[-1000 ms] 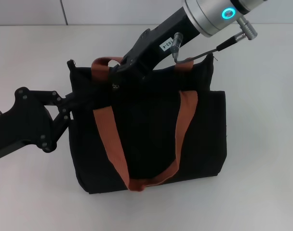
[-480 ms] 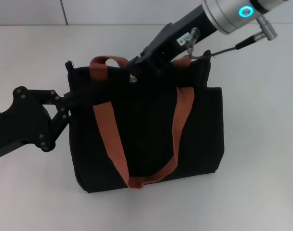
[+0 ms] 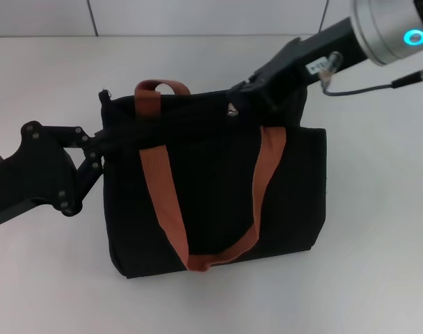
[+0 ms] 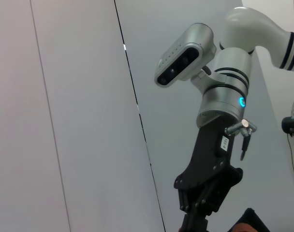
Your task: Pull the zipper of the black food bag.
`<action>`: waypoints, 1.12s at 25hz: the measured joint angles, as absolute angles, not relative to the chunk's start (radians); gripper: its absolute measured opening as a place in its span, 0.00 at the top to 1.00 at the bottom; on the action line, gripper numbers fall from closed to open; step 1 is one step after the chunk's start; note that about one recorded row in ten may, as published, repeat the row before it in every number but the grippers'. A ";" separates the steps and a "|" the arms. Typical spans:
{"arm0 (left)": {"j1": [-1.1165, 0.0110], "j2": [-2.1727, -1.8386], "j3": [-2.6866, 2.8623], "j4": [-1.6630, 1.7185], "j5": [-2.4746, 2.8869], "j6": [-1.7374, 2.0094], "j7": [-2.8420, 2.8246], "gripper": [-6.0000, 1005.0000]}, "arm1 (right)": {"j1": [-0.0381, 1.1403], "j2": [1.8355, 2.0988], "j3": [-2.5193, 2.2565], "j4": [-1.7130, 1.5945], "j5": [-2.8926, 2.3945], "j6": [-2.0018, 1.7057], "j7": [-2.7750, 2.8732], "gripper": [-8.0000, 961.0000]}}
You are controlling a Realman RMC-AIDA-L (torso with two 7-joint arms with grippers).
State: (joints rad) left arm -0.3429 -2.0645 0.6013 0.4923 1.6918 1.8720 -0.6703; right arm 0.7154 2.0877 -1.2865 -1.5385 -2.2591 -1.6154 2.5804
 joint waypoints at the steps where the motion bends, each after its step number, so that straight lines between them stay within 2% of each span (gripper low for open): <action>1: -0.344 -2.064 0.601 0.492 1.692 1.872 -0.670 0.97 | 0.701 2.088 -1.285 -1.555 -2.259 -1.617 2.583 0.94; 7: -0.349 -2.061 0.601 0.492 1.692 1.869 -0.670 0.97 | 0.597 2.090 -1.274 -1.646 -2.256 -1.623 2.588 0.92; 12: -0.353 -2.060 0.601 0.492 1.692 1.865 -0.670 0.97 | 0.563 2.091 -1.252 -1.666 -2.254 -1.627 2.589 0.91; 28: -0.359 -2.061 0.601 0.492 1.692 1.863 -0.670 0.95 | 0.546 2.080 -1.053 -1.520 -1.937 -1.666 2.425 0.88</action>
